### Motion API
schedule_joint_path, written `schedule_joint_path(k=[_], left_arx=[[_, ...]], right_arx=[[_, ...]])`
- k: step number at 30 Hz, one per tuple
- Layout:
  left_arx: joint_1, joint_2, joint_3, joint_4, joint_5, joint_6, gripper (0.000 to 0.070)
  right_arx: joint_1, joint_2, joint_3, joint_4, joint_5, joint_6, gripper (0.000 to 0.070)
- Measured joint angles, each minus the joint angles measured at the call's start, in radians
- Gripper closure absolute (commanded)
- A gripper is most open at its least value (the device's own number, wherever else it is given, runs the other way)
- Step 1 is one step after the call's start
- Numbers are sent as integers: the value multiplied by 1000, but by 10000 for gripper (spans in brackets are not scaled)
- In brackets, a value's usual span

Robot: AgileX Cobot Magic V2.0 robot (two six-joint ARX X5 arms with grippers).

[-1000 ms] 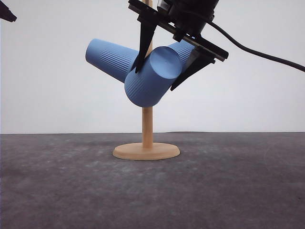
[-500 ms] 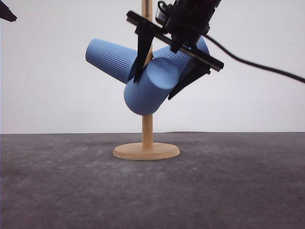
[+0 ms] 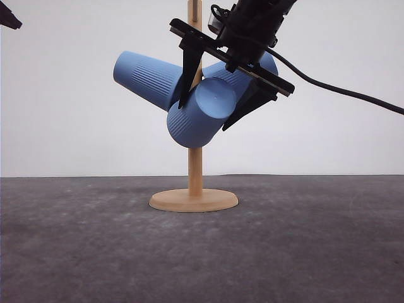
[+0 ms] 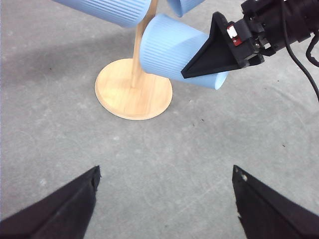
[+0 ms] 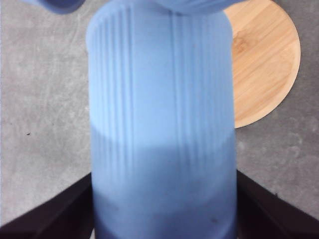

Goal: Place three cups

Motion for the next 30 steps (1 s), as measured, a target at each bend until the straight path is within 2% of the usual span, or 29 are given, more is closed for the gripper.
schedule_joint_path(k=[11,16,27,30], left_arx=[[0,0,0,0,0,0,184],[0,0,0,0,0,0,184],[0,0,0,0,0,0,184],[0,0,0,0,0,0,184]], right_arx=[[0,0,0,24,0,0,249],[0,0,0,31,0,0,217],[0,0,0,28,-1,0,214],[0,0,0,29,-1,0,181]])
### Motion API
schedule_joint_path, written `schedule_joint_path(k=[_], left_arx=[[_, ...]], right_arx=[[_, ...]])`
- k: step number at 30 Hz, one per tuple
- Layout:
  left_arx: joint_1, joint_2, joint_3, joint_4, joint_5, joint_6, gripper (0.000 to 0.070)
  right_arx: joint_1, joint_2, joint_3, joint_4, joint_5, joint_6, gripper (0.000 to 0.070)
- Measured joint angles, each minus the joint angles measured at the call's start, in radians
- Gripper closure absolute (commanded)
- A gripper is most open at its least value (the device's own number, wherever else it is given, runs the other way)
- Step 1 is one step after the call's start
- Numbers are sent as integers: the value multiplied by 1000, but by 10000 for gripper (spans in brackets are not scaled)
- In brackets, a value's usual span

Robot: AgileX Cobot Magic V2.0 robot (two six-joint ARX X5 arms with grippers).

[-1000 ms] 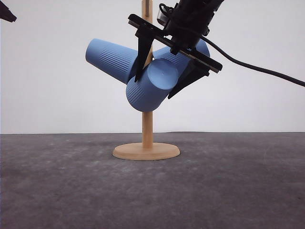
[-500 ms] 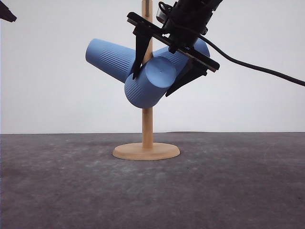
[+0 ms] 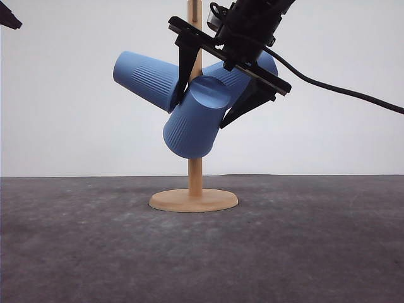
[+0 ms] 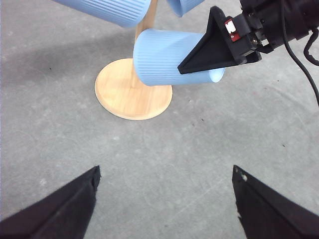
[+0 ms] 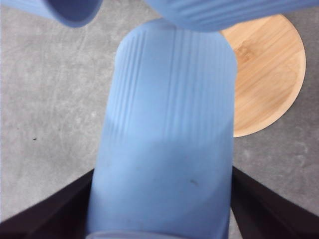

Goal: Place three cups

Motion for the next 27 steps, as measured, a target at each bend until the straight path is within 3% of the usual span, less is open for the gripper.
schedule_joint_path(k=[3,17,27], left_arx=[[0,0,0,0,0,0,184],[0,0,0,-16,0,0,184],[0,0,0,-20,0,0,184]], right_arx=[[0,0,0,2,-1,0,146],[0,-8,2,-8,-23,-1,146],[1,-150,4,-77,8,-24,149]])
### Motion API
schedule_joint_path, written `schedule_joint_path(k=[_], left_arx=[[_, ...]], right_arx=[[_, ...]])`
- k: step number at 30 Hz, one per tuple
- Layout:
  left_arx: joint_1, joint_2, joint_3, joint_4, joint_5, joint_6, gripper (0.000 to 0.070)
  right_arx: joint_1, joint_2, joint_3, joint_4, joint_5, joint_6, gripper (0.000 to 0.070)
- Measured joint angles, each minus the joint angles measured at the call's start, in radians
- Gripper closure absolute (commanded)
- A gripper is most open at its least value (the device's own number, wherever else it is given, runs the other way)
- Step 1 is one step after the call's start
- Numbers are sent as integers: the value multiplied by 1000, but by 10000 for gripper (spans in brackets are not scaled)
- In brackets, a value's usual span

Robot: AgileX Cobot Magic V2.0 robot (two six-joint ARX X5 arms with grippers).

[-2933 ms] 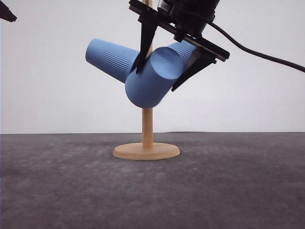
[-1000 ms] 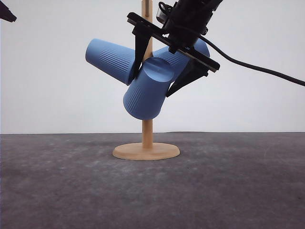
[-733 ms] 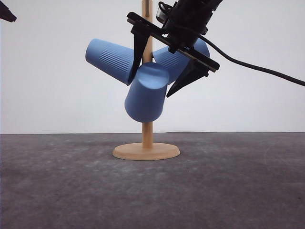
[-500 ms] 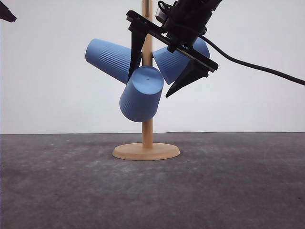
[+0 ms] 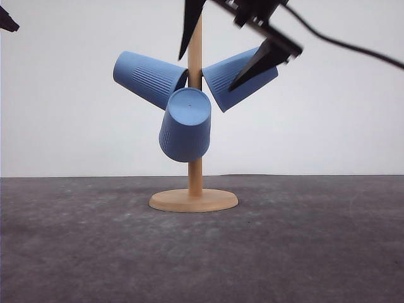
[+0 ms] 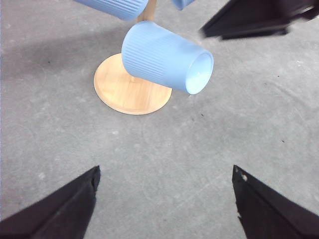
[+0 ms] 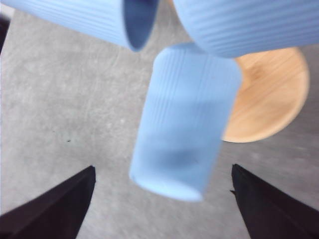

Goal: Place three cups

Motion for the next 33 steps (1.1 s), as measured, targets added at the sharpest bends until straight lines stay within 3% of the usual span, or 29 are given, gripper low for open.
schedule_joint_path(k=[3,7,9,11,15,19,25,31,32,33], left_arx=[[0,0,0,-2,0,-8,188],[1,0,0,-23,0,-52,190],[9,1,0,-52,0,-72,190],[26,6,0,-88,1,-81,190],[78,14,0,-108,0,-92,194],[125,13,-12,-91,1,-93,195],[163,-1,-118,-8,13,-98,195],[163,-8,-196,33,18,-116,189],[163,-10,-196,36,21,-117,203],[163,-11,-196,36,24,-118,302]], right_arx=[[10,-57,1,-126,75,-55,159],[48,-167,-8,-289,278,-178,181],[59,-249,-35,-316,371,-248,184],[58,-333,-77,-302,409,-309,195],[0,-492,-220,-210,408,-414,208],[-80,-638,-416,-77,340,-482,217],[-189,-772,-671,96,209,-513,219],[-231,-762,-741,78,234,-533,226],[-231,-764,-741,80,236,-537,263],[-232,-765,-741,83,242,-539,409]])
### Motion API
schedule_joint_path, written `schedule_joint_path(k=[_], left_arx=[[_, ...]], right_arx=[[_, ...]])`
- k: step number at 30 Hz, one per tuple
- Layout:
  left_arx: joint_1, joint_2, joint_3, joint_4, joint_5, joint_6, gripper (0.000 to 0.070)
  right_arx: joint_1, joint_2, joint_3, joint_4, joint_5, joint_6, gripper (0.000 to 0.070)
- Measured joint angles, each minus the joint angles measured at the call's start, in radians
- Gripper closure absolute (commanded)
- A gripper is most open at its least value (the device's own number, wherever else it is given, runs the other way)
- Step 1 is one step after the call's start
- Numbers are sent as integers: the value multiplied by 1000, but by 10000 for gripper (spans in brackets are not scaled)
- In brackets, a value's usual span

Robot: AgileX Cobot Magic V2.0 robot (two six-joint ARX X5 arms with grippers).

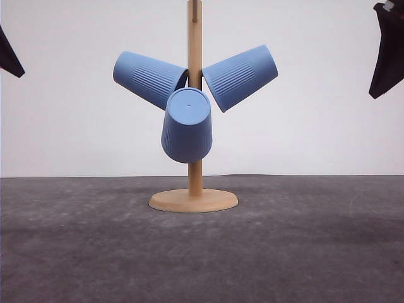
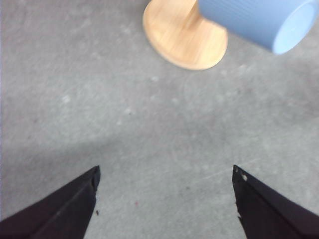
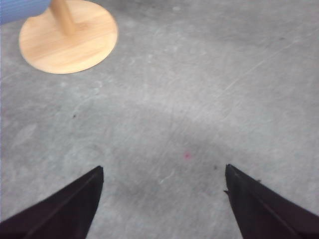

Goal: Place three cups

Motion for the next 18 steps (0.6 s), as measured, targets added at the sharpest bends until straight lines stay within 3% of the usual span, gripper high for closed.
schedule_joint_path(k=[1,2,3,18], left_arx=[[0,-1,0,-2,2,-1,450],[0,-1,0,-5,5,-2,615],[0,-1,0,-8,8,-2,683],[0,-1,0,-28,12,-5,700]], right_arx=[[0,0,0,4,6,-1,577],[0,0,0,8,11,-2,640],[0,0,0,13,14,-5,676],[0,0,0,36,14,-8,693]])
